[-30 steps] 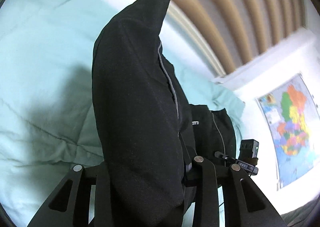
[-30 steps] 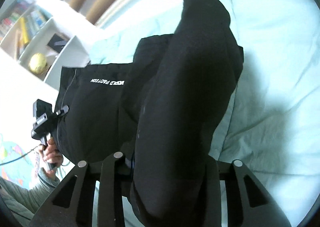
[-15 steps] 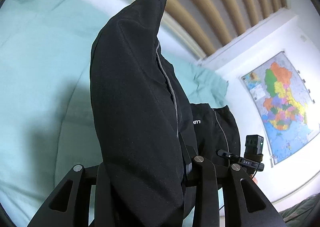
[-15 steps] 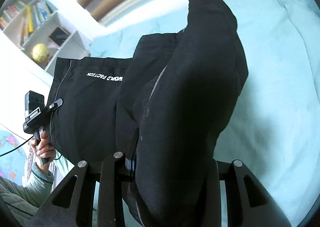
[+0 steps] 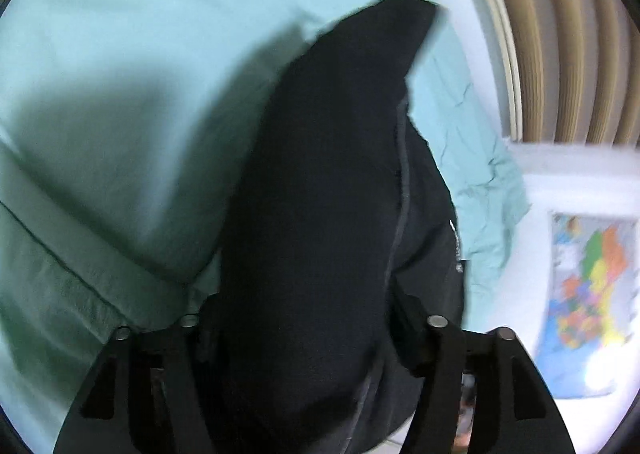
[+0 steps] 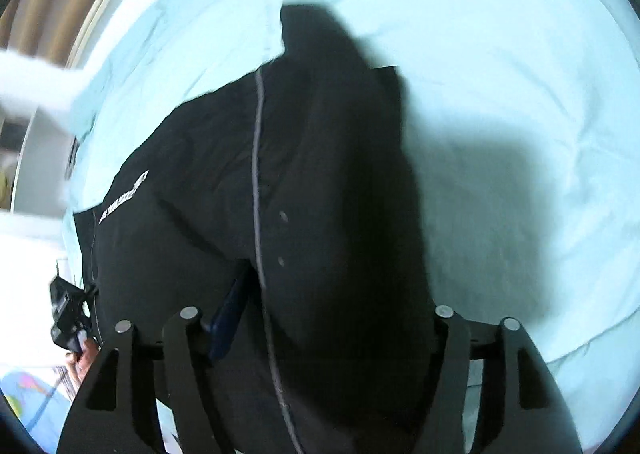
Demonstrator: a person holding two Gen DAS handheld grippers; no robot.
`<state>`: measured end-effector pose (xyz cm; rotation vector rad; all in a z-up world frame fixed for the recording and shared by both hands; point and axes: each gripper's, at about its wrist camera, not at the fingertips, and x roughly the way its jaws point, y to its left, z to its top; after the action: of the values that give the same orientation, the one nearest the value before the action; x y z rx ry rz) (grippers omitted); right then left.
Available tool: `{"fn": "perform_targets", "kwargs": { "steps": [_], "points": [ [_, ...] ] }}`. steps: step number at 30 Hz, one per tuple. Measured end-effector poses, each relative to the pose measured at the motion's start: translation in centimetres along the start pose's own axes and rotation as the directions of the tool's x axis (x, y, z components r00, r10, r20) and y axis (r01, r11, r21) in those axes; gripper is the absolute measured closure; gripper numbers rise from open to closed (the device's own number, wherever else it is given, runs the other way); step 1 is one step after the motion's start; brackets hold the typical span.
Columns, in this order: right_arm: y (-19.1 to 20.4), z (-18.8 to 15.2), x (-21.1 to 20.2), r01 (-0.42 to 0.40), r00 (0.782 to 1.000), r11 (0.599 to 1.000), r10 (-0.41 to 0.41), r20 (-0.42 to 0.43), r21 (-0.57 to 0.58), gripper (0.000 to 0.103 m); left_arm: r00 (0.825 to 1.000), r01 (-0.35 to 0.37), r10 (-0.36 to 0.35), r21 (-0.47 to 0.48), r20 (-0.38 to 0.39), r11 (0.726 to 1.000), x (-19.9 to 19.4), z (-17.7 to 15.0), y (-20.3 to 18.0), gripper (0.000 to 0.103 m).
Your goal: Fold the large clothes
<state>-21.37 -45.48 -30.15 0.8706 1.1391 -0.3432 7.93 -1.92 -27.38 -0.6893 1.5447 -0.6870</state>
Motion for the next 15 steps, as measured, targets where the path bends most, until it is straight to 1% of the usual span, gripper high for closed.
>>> {"fn": "perform_targets", "kwargs": {
  "steps": [1,2,3,4,5,6,7,8,10,11,12,14,15],
  "points": [
    [-0.7,-0.1,-0.5,0.013,1.000,1.000,-0.013,0.000,0.010,0.028,1.000,0.012,-0.013,-0.018,-0.025,1.000,-0.1,0.1,0.2,0.035],
    [-1.5,-0.4,-1.3,0.016,1.000,1.000,-0.016,0.004,0.015,0.026,0.999,0.005,-0.005,-0.017,-0.032,1.000,-0.5,0.3,0.1,0.035],
    [-1.8,-0.8,-2.0,0.008,1.000,1.000,-0.008,0.010,0.024,0.025,0.999,-0.023,0.023,0.011,-0.023,1.000,-1.4,0.3,-0.3,0.035],
    [-2.7,-1.1,-3.2,0.014,1.000,0.999,-0.015,0.022,0.040,0.025,0.998,-0.063,0.064,0.049,-0.005,0.997,-2.5,0.3,-0.9,0.035],
    [-3.3,-1.1,-3.7,0.028,0.999,0.998,-0.029,0.029,0.048,0.025,0.992,-0.124,0.122,0.076,0.031,0.989,-4.0,0.2,-1.4,0.036],
    [-4.0,-1.4,-4.5,0.036,0.999,0.998,-0.038,0.032,0.052,0.025,0.981,-0.184,0.177,0.091,0.074,0.979,-5.5,0.2,-1.9,0.036],
    [-4.9,-1.7,-5.8,0.045,0.998,0.998,-0.048,0.045,0.049,0.024,0.974,-0.215,0.205,0.103,0.102,0.971,-6.8,0.1,-2.4,0.036],
    [-4.4,-2.0,-7.1,0.061,0.995,0.998,-0.063,0.080,0.034,0.024,0.964,-0.245,0.229,0.115,0.138,0.963,-8.1,-0.2,-3.1,0.036],
    [-3.0,-2.8,-10.0,0.101,0.985,0.994,-0.095,0.144,-0.038,0.024,0.937,-0.312,0.272,0.177,0.218,0.933,-10.6,-1.5,-5.5,0.036],
    [-1.6,-3.2,-10.9,0.125,0.979,0.989,-0.111,0.169,-0.074,0.024,0.930,-0.329,0.275,0.217,0.244,0.919,-11.2,-2.4,-7.0,0.036],
    [1.9,-3.7,-10.9,0.143,0.974,0.985,-0.122,0.189,-0.101,0.024,0.928,-0.332,0.269,0.246,0.257,0.911,-11.4,-3.1,-8.1,0.036],
    [5.4,-4.4,-11.5,0.174,0.963,0.969,-0.131,0.234,-0.177,0.023,0.933,-0.320,0.240,0.314,0.269,0.894,-10.7,-5.1,-11.0,0.036],
    [7.1,-4.9,-11.1,0.180,0.962,0.963,-0.130,0.239,-0.200,0.023,0.936,-0.314,0.226,0.354,0.270,0.881,-9.6,-6.3,-12.7,0.036]
  ]
}}
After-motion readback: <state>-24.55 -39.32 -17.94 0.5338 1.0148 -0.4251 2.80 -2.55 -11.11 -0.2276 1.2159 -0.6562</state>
